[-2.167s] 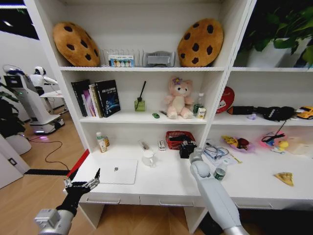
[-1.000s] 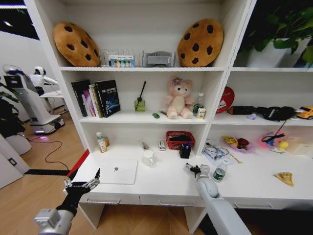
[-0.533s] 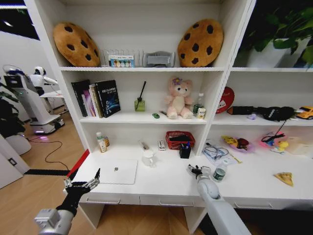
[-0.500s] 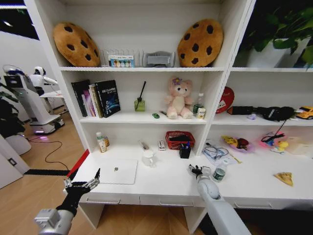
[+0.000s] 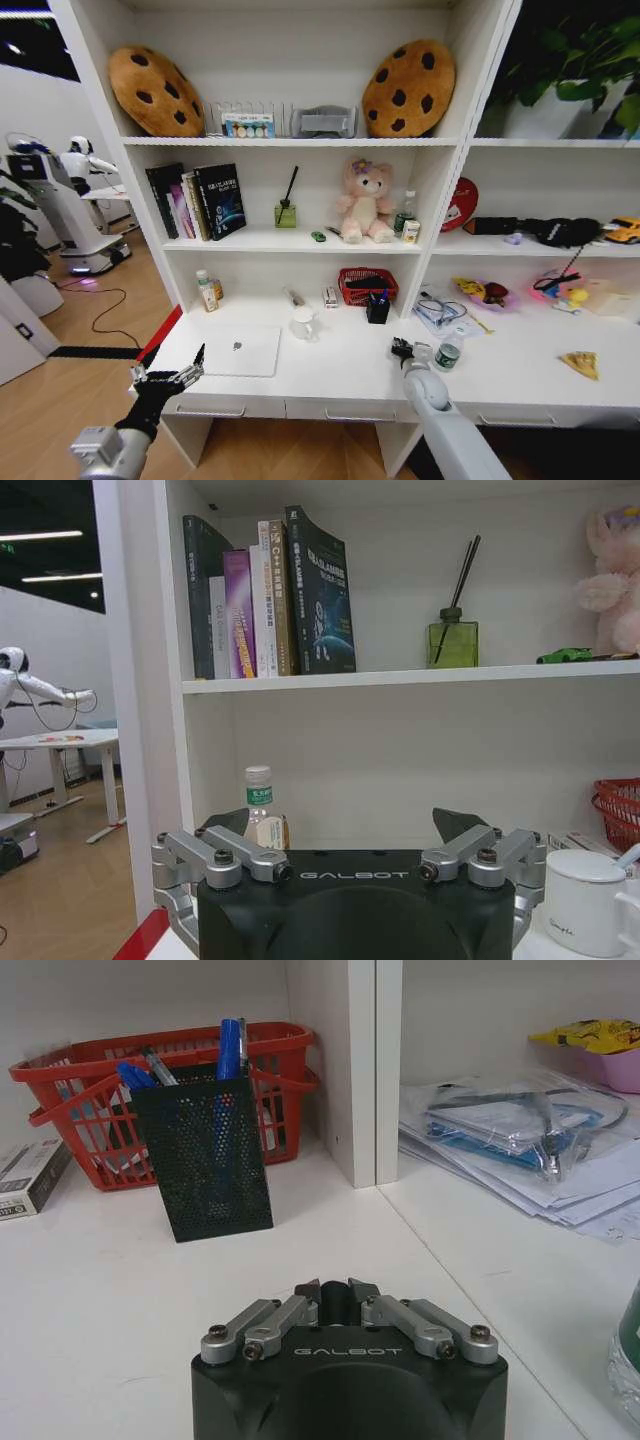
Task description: Organize the objects on the table.
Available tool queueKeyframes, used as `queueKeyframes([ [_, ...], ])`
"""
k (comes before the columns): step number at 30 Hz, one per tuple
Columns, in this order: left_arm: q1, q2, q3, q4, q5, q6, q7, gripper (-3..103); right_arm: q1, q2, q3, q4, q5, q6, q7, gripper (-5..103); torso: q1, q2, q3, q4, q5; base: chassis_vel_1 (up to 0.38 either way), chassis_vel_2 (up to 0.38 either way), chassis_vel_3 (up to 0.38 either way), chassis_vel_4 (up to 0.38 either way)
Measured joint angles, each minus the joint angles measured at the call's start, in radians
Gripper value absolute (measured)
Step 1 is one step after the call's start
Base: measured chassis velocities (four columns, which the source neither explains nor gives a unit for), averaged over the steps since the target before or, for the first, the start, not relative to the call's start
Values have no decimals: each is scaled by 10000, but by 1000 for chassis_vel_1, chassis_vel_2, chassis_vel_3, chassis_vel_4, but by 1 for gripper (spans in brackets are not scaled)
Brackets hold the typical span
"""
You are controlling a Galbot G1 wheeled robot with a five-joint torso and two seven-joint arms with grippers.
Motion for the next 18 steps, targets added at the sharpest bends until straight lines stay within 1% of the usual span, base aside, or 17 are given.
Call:
queueKeyframes([
  [3, 1, 0, 0, 0, 0, 0, 0, 100, -31, 1, 21, 1, 0, 28, -69, 14, -1, 0, 0, 0, 0, 0, 0, 0, 0],
  [5, 0, 0, 0, 0, -1, 0, 0, 100, -84, -3, 45, -6, -61, 384, -382, 14, 0, -1, 2, -1, 5, 0, 0, 0, 0],
  [6, 0, 0, 0, 0, 0, 0, 0, 100, -105, -3, 44, -12, -170, 687, -631, 14, 1, -2, 4, -1, 9, 0, 0, 0, 0],
  [7, 0, 0, 0, 0, 0, 0, 0, 100, -105, -3, 44, -12, -170, 687, -631, 14, 1, -2, 4, -1, 9, 0, 0, 0, 0],
  [8, 0, 0, 0, 0, 0, 0, 0, 100, -119, -1, 66, 15, -524, 1401, -1123, 14, 3, -5, 7, -1, 17, 0, 0, 0, 0],
  [9, 0, 0, 0, 0, 0, 0, 0, 100, -119, -1, 66, 15, -524, 1401, -1123, 14, 3, -5, 7, -1, 17, 0, 0, 0, 0],
  [10, 0, 0, 0, 0, 0, 0, 0, 100, -109, -2, 94, 99, -760, 1865, -1391, 14, 3, -4, 6, 2, 9, 0, 0, 0, 0],
  [12, 0, 0, 0, 0, 0, 0, 0, 100, -23, -2, 121, 250, -1105, 2600, -1795, 14, 3, -4, 5, 0, 7, 0, 0, 0, 0],
  [13, 0, 0, 0, 0, 0, 0, 0, 100, -23, -2, 121, 250, -1105, 2600, -1795, 14, 3, -4, 5, 0, 7, 0, 0, 0, 0],
  [15, 0, 0, 0, 0, 0, 0, 0, 100, 273, 8, 124, 264, -1709, 3444, -2170, 14, 2, -3, 3, -1, 3, 0, 0, 0, 0],
  [16, 0, 0, 0, 0, 0, 0, 0, 100, 273, 8, 124, 264, -1709, 3444, -2170, 14, 2, -3, 3, -1, 3, 0, 0, 0, 0],
  [18, 0, 0, 0, 0, 0, 0, 0, 100, 889, 47, 56, -193, -2179, 4121, -2428, 14, 2, -3, 3, -1, 4, 0, 0, 0, 0],
])
